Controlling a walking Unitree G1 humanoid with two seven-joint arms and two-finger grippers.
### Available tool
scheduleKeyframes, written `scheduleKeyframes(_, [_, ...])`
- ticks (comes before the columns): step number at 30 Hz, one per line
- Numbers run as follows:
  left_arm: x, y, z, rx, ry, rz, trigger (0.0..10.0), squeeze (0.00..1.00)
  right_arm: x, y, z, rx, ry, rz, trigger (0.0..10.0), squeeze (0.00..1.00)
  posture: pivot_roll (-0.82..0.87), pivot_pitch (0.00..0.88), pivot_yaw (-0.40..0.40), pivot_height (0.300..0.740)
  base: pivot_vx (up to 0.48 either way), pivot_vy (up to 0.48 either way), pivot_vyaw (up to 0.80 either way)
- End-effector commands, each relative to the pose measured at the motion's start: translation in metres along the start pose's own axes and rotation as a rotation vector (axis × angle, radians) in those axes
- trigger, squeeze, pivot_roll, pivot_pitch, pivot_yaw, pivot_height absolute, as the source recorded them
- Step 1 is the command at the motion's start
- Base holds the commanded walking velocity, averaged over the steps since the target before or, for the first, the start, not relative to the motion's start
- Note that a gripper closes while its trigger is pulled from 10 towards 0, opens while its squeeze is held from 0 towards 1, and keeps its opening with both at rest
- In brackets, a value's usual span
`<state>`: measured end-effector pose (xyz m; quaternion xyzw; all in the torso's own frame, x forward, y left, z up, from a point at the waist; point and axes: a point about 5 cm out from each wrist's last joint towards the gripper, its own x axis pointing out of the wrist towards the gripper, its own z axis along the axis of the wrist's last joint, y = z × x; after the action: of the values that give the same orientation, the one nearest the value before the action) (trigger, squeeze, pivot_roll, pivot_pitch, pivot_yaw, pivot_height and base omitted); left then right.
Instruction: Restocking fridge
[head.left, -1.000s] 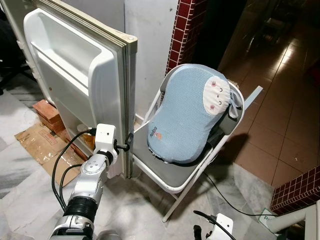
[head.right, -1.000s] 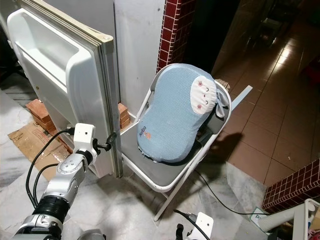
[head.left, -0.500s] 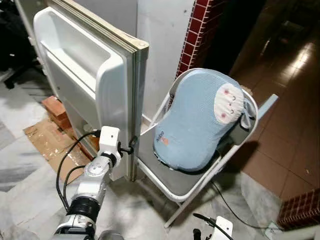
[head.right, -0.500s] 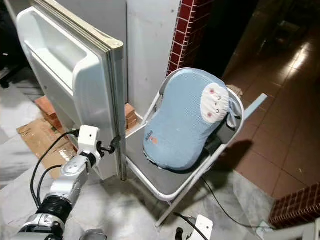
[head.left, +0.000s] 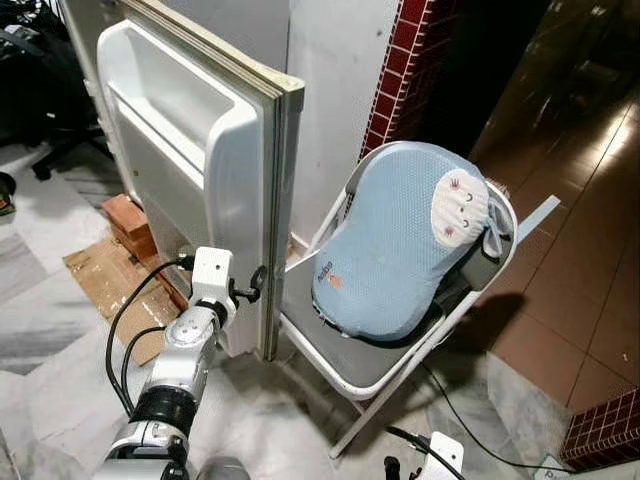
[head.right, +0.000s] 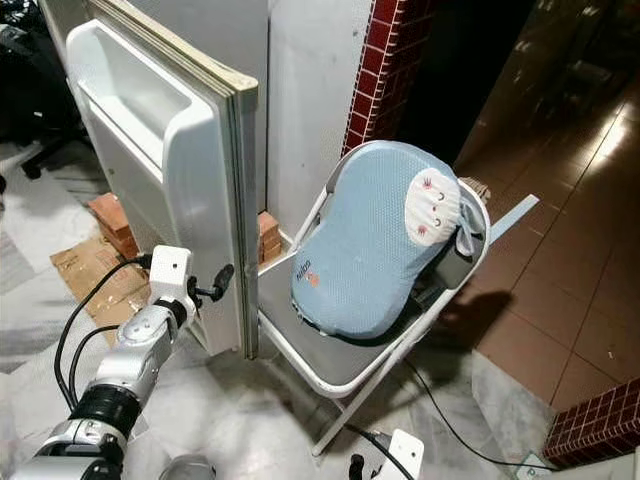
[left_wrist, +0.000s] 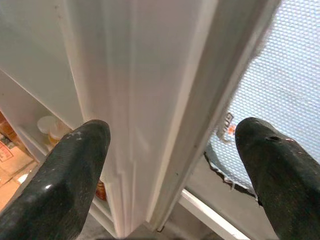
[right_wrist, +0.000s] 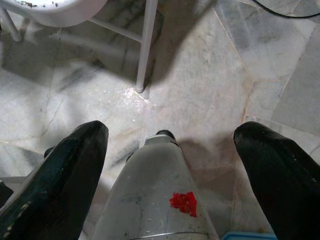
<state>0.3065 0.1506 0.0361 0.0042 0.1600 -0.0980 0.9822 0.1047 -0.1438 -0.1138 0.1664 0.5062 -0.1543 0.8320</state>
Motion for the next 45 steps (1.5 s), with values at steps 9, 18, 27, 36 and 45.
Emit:
scheduleKeyframes(9, [0.002,-0.002,0.003,0.007,-0.008,-0.005,10.0,0.00,-0.073,0.153,0.225,-0.509,-0.946,0.684,10.0,0.00,0.03,0.000,-0.089,0.740,0.000,0.000,0.00])
scheduleKeyframes(18, [0.002,-0.002,0.003,0.007,-0.008,-0.005,10.0,0.00,-0.073,0.153,0.225,-0.509,-0.946,0.684,10.0,0.00,0.03,0.000,-0.089,0.740,0.000,0.000,0.00])
scheduleKeyframes(27, [-0.005,-0.003,-0.005,-0.043,-0.038,-0.005,10.0,0.00,-0.061,0.140,0.220,-0.528,-0.895,0.630,10.0,0.00,0.03,0.000,-0.088,0.740,0.000,0.000,0.00])
scheduleKeyframes(36, [-0.004,-0.001,-0.006,-0.060,-0.010,-0.020,10.0,0.00,-0.062,0.140,0.220,-0.528,-0.903,0.628,10.0,0.00,0.03,0.000,-0.088,0.740,0.181,0.000,0.00])
scheduleKeyframes(45, [0.009,-0.007,-0.004,0.004,0.102,-0.180,10.0,0.00,-0.064,0.140,0.222,-0.527,-0.917,0.631,10.0,0.00,0.02,0.000,-0.088,0.740,0.000,0.000,0.00])
